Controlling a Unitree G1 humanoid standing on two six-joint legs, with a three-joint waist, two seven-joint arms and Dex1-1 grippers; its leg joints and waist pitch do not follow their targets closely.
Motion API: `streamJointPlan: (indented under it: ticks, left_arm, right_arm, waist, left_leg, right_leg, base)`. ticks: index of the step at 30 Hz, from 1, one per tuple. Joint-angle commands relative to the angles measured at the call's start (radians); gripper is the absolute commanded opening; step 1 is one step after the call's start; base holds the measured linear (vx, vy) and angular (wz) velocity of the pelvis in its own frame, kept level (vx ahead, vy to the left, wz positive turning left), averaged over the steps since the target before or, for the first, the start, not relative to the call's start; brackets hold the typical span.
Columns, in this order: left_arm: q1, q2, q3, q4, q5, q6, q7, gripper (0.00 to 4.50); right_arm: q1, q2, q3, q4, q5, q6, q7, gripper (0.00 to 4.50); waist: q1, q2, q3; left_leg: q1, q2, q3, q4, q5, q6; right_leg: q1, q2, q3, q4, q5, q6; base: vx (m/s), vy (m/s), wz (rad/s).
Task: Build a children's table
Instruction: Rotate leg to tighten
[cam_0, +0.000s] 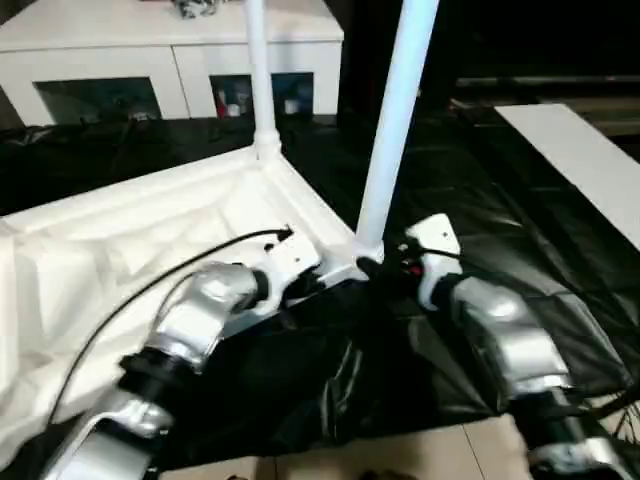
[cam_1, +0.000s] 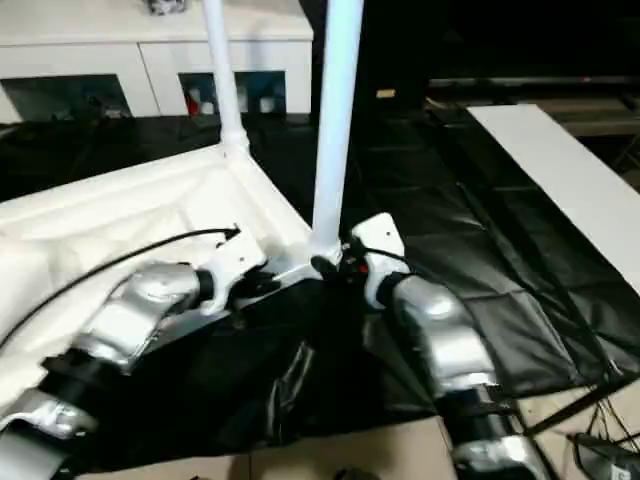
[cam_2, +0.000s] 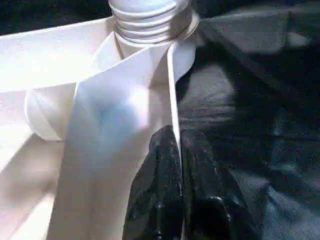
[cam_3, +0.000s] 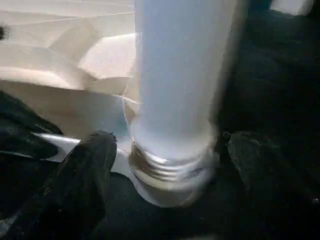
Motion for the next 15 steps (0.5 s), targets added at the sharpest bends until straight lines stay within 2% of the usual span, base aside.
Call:
streamJointPlan:
  ticks: [1, 2, 4, 5, 7, 11, 15]
  left_arm:
    - [0.034, 0.078, -0.079, -0.045, -0.023, -0.033, -0.192, 0.0]
    - [0.034, 0.078, -0.079, -0.045, -0.023, -0.033, -0.192, 0.0]
    - [0.038, 0.097, -0.092, -0.054, -0.03, -0.044, -0.231, 0.0]
    - [0.041, 0.106, -0.096, -0.067, -0.04, -0.05, -0.262, 0.0]
    - [0.042, 0.109, -0.096, -0.077, -0.047, -0.043, -0.276, 0.0]
    - [0.043, 0.113, -0.09, -0.089, -0.052, -0.036, -0.284, 0.0]
    - [0.042, 0.122, -0.09, -0.085, -0.055, -0.043, -0.287, 0.0]
  right_arm:
    - [0.021, -0.082, 0.028, -0.034, 0.027, 0.009, 0.143, 3.97]
    - [0.021, -0.082, 0.028, -0.034, 0.027, 0.009, 0.143, 3.97]
    - [0.023, -0.1, 0.037, -0.034, 0.031, 0.012, 0.172, 3.97]
    - [0.025, -0.11, 0.044, -0.034, 0.037, 0.011, 0.199, 3.97]
    - [0.025, -0.115, 0.05, -0.033, 0.042, 0.009, 0.22, 3.97]
    - [0.023, -0.12, 0.064, -0.021, 0.041, 0.004, 0.253, 3.68]
    - [0.022, -0.124, 0.064, -0.021, 0.057, 0.008, 0.273, 3.35]
  waist:
    - [0.015, -0.005, -0.069]
    - [0.018, -0.001, -0.069]
    - [0.026, 0.001, -0.069]
    - [0.026, -0.001, -0.067]
    - [0.031, -0.003, -0.064]
    - [0.034, -0.003, -0.059]
    - [0.034, -0.004, -0.058]
  left_leg:
    - [0.006, 0.051, -0.011, -0.068, -0.22, 0.066]
    - [0.004, 0.051, -0.011, -0.067, -0.191, 0.077]
    - [0.01, 0.052, -0.007, -0.064, -0.169, 0.086]
    - [0.008, 0.051, -0.007, -0.066, -0.173, 0.085]
    - [0.012, 0.053, -0.007, -0.07, -0.204, 0.068]
    - [0.02, 0.055, -0.008, -0.075, -0.293, 0.025]
    - [0.018, 0.054, -0.009, -0.077, -0.303, 0.018]
  right_leg:
    - [0.05, -0.058, 0.048, -0.059, -0.249, -0.217]
    - [0.053, -0.055, 0.047, -0.051, -0.192, -0.236]
    - [0.05, -0.053, 0.047, -0.046, -0.137, -0.259]
    - [0.051, -0.053, 0.047, -0.046, -0.141, -0.264]
    - [0.051, -0.054, 0.047, -0.051, -0.195, -0.257]
    - [0.043, -0.055, 0.05, -0.061, -0.312, -0.227]
    - [0.044, -0.058, 0.05, -0.065, -0.351, -0.202]
  base:
    - [0.053, -0.023, 0.04]
    - [0.053, -0.023, 0.04]
    - [0.0, 0.0, 0.0]
    - [0.0, 0.0, 0.0]
    - [0.0, 0.0, 0.0]
    - [0.0, 0.0, 0.0]
    - [0.0, 0.0, 0.0]
